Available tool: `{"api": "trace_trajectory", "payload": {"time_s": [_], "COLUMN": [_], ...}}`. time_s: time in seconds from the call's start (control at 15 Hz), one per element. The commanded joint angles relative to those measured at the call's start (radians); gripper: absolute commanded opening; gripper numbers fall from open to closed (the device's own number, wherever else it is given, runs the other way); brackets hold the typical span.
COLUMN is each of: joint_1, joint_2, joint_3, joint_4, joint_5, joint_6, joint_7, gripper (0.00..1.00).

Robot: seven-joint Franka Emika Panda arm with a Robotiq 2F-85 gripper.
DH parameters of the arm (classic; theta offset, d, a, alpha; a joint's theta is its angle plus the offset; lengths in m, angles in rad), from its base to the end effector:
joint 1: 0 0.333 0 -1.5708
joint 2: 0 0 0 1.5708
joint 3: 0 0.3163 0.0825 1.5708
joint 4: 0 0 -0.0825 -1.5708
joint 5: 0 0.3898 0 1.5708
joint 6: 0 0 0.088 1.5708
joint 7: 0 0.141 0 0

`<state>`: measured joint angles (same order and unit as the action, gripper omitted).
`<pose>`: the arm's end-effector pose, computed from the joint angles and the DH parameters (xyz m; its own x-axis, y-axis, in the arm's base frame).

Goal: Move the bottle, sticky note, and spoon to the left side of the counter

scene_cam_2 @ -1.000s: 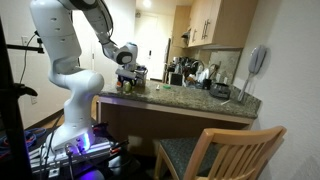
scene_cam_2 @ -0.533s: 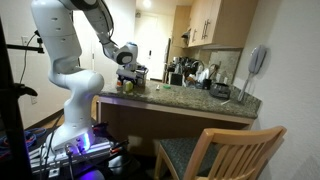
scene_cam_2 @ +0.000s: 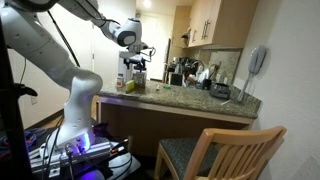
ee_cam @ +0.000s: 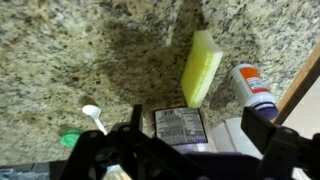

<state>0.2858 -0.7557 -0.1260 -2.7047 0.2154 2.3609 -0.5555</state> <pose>0.3673 0.0691 0.4581 0.7344 0.4986 0.4604 0.5806 -0.8129 -0.0459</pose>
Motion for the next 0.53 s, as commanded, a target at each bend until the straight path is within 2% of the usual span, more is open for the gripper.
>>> {"api": "trace_trajectory", "payload": {"time_s": [0.0,0.07,0.27,0.4,0.47], "joint_1": [-0.085,-0.029,-0.054,-0.103,-0.105], "joint_2": [-0.055,-0.060,-0.076,0.025,0.086], "joint_3": [0.019,-0.013,-0.009,0.022,0.011], "joint_4": [0.000,0.006,0.005,0.014,0.028], "joint_5": [-0.081,-0.059,-0.083,-0.149,-0.177], "joint_6": [0.092,0.028,0.063,0.145,0.197], "joint_7": [0.068,0.045,0.071,0.093,0.087], "gripper": [1.00,1.00,1.00,1.00,1.00]}}
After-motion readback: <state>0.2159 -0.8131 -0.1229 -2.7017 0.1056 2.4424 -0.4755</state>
